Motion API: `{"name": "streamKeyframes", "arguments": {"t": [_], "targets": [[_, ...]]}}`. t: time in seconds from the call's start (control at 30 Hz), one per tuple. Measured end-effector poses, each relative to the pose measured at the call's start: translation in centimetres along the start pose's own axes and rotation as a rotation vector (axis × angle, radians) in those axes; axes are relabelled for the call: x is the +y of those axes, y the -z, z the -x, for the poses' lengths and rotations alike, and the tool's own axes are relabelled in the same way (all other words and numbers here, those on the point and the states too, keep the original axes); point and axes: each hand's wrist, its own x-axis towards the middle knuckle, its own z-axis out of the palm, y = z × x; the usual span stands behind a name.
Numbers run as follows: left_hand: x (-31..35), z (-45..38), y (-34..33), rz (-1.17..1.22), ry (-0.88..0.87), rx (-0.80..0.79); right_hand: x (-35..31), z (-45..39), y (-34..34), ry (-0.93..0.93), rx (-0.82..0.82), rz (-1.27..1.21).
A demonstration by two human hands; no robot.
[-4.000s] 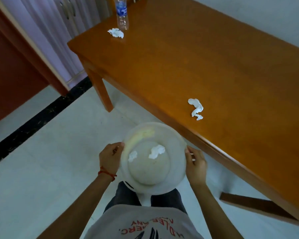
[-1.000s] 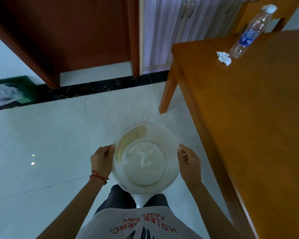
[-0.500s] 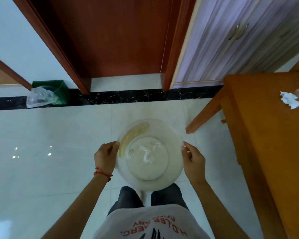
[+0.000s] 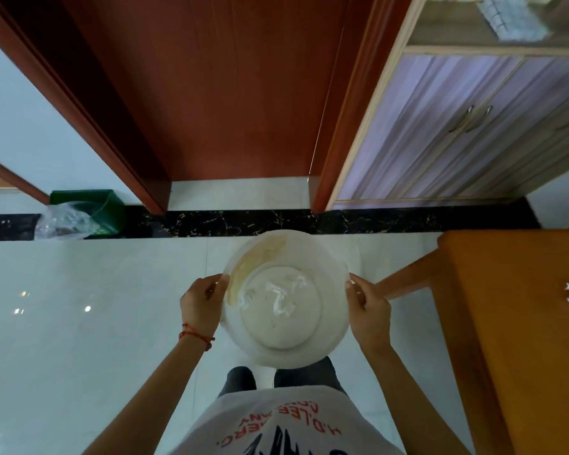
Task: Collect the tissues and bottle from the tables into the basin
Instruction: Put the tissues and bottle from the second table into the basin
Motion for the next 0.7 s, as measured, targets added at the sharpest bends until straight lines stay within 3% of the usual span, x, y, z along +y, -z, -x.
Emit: {"name": "streamKeyframes", "arguments": {"t": [0.37, 0.7], "targets": [[8.4, -12.7, -5.2, -0.036, -0.086, -0.055, -2.0, -13.2, -0.8, -0.074, 0.098, 0.009], [15.8, -26.5, -9.1, -0.114, -0.306, -0.322, -5.0, -21.1, -3.7, -0.382, 0.283, -0.095]]}}
